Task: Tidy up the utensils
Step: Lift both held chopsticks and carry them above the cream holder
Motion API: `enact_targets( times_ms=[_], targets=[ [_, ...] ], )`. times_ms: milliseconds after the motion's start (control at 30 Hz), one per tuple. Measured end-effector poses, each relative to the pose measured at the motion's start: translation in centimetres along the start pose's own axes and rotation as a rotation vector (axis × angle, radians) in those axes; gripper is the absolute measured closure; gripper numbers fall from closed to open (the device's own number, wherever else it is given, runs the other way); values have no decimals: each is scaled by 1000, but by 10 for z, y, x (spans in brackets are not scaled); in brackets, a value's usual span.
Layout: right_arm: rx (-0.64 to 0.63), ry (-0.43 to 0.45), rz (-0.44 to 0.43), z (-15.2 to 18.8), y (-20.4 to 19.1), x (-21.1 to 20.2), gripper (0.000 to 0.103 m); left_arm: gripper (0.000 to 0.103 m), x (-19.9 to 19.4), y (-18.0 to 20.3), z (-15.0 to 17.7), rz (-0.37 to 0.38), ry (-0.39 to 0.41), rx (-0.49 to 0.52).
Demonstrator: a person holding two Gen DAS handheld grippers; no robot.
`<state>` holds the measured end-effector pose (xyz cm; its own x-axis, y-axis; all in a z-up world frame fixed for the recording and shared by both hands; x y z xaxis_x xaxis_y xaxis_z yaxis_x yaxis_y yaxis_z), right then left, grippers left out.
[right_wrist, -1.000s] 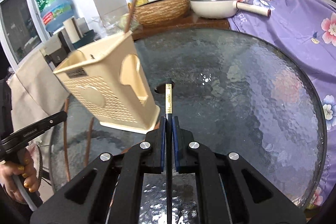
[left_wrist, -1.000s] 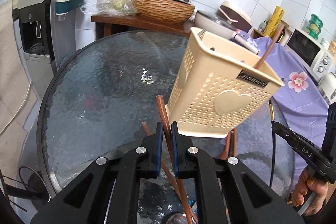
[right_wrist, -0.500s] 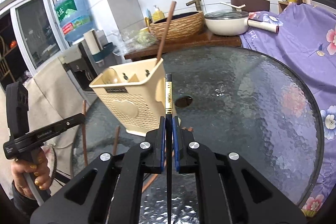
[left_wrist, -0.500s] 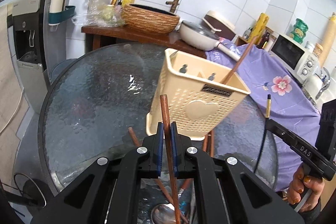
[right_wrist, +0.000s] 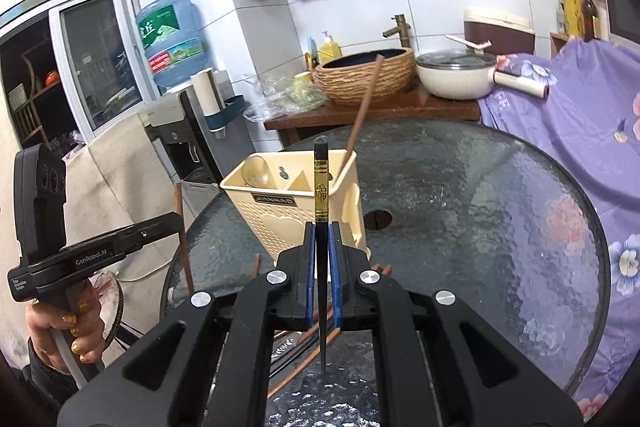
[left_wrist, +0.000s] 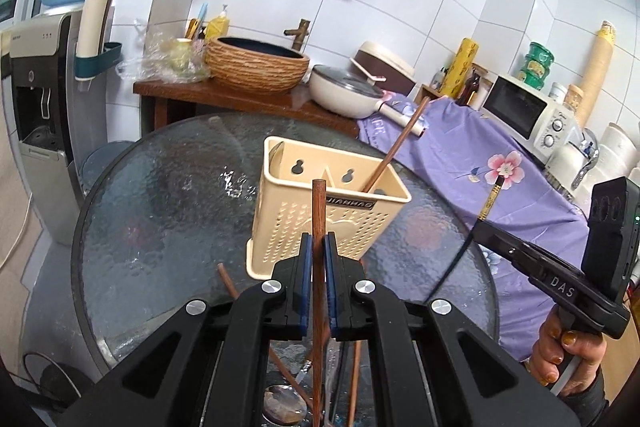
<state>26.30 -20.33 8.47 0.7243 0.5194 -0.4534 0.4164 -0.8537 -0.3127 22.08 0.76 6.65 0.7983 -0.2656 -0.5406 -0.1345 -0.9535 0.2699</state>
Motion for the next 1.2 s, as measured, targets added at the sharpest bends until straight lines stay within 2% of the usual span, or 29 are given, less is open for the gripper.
enact_targets(
  times_ms=[667, 900, 1200],
  targets=[
    [-79, 43, -63, -48, -33, -20, 96, 97, -37, 26, -36, 37, 96, 73],
    [-98, 62, -89, -82, -46, -30, 96, 97, -54, 42, -73, 57, 146, 108],
    [-126, 151, -72, -148, -63, -45, 96, 97, -87, 50, -142, 0, 290, 114]
  ],
)
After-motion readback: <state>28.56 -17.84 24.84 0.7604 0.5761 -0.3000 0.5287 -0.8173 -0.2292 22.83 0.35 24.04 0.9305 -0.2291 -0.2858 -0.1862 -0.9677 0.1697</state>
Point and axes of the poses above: each gripper's, at about its wrist camera, not at the fingertips, and x roughly the way its jaws point, y to its right, z to its underside, the point moved 2 cm from there along x, roughly the way its jaws point, and after that the axes turned 5 degrees about -z, right-handed, at the moved point
